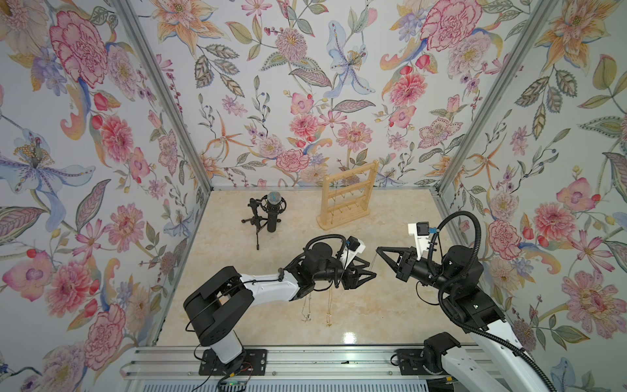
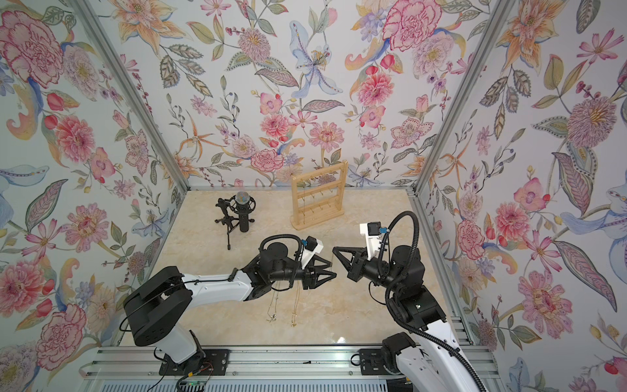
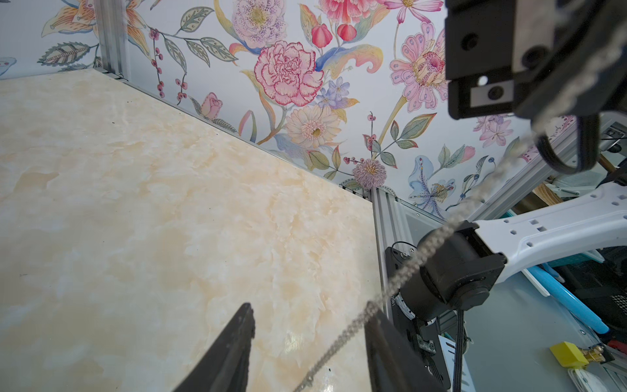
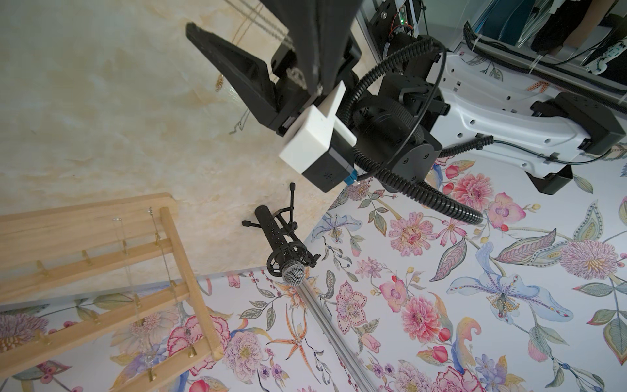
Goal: Take the necklace off the jewelry display stand
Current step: Place the necklace at the center of the board.
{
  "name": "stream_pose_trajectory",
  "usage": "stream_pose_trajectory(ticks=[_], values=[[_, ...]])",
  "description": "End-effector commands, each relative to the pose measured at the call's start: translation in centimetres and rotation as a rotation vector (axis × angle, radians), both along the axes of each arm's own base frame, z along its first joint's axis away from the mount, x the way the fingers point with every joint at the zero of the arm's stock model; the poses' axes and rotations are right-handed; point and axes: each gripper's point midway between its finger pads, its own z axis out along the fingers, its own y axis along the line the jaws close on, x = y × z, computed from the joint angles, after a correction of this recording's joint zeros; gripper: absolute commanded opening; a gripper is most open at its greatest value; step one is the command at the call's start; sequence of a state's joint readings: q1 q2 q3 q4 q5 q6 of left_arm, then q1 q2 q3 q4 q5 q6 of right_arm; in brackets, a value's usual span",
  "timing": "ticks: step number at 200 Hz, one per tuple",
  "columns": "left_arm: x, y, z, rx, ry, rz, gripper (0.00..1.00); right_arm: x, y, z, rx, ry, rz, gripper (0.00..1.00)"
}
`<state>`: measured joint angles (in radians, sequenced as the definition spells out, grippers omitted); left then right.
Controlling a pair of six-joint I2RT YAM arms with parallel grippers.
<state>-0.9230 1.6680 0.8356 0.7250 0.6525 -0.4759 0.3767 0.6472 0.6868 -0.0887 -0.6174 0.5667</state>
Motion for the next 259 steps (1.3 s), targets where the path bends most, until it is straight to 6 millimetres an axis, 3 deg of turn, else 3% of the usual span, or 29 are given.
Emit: stream_pose_trajectory(ticks=[1,28,75,127,196,259], values=[[-0.7,-1.4,0.6,-0.011,-0.032,-0.053,0.44,-0.3,0.0,-0.1,0.008,0.012,0.002,0.00],[-0.8,-1.9,0.5,-0.008,-0.031,-0.064,0.30,-0.4,-0.1,0.0,0.009,0.010,-0.005,0.00],[-1.0,-2.1,-0.2,-0.003,-0.010,-0.074,0.20,-0.2,-0.4,0.1,0.006,0.009,-0.026,0.00],[-1.3,-1.8,-1.1,-0.001,0.022,-0.079,0.15,0.1,-0.7,-0.3,0.000,0.024,-0.049,0.00],[-1.7,-1.4,-2.2,0.008,0.052,-0.078,0.16,0.6,-1.0,-0.9,-0.002,0.048,-0.075,0.00],[-2.1,-1.2,-3.0,-0.003,0.112,-0.083,0.09,0.8,-1.2,-2.1,-0.009,0.074,-0.090,0.00]])
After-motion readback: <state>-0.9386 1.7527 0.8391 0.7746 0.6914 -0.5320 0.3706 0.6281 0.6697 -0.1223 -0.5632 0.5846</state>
